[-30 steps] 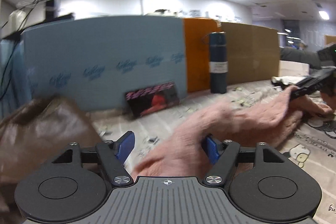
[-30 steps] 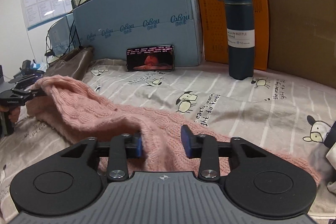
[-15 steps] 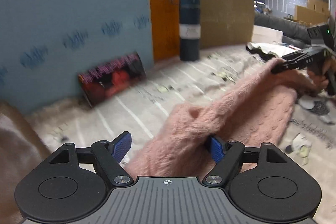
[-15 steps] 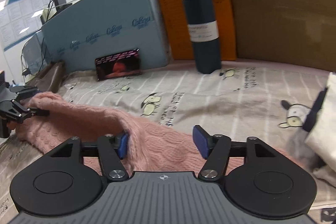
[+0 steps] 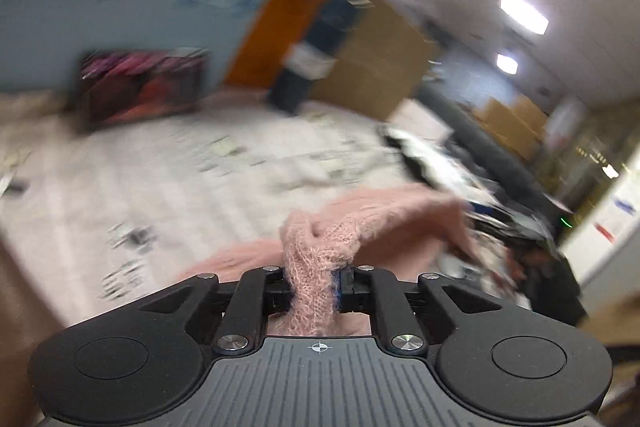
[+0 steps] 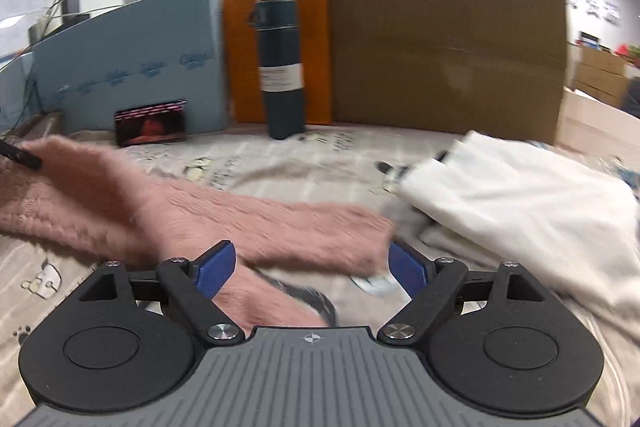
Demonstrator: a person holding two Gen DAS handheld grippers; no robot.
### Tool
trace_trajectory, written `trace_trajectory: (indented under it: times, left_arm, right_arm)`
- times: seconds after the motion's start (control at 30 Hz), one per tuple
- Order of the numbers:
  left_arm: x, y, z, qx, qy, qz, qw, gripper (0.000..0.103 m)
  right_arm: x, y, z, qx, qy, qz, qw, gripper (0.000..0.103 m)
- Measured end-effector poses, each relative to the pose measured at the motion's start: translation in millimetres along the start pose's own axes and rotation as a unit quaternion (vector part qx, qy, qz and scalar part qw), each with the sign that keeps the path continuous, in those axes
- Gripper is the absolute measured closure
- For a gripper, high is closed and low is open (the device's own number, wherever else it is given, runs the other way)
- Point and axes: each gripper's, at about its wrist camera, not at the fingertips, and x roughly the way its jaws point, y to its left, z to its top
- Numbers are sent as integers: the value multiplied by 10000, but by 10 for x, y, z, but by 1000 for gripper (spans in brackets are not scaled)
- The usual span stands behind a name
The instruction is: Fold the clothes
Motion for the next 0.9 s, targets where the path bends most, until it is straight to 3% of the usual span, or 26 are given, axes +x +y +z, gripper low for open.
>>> trace_trajectory:
  times: [0.07,0.13,0.2,0.27,0.4,0.53,0.57,0.63,0.77,0.83,0.9]
  left_arm:
    - [75,-1,-44,47,48,259,9996,84]
    - [117,-57,-80,221,23,486,9986,74]
    - [104,-171,-80,479,-94,850,9952,55]
    - [99,-348,-94,898,-209,1313,9870,41]
    - [124,-685,-161,1831,-401,1902,9637,29]
    - [354,-1108,-289,2899,-543,2480,9228,26]
    - [444,-1195,-316,3147,-558,2466,9149,26]
    - [625,-1308,-326,3351,-561,2346,9108,26]
    - [956,-1267,-203,2986,-458,2234,9267,25]
    - [1026,-1183,-135,2469,-563,2285,9400,25]
    - [1113,-1049,-35,1700,-550,2220,9585,25]
  right_arm:
    - [-109,-36,-88,155,-56,80,9998,16]
    - [-198,2,-159,118,53,116,9998,9]
    - [-264,143,-229,-277,265,30,9993,9]
    - [-285,309,-305,-784,490,-79,9957,8]
    - [-154,451,-400,-1354,845,-465,9861,8]
    - [40,389,-301,-1407,816,-599,9849,8]
    - [94,373,-267,-1457,801,-666,9838,8]
    - [167,273,-161,-1280,647,-660,9875,8]
    - [258,-73,63,-297,133,-804,9962,8]
    - [241,-228,102,232,-47,-1101,9936,8]
    - [143,-361,75,769,-227,-1030,9914,9]
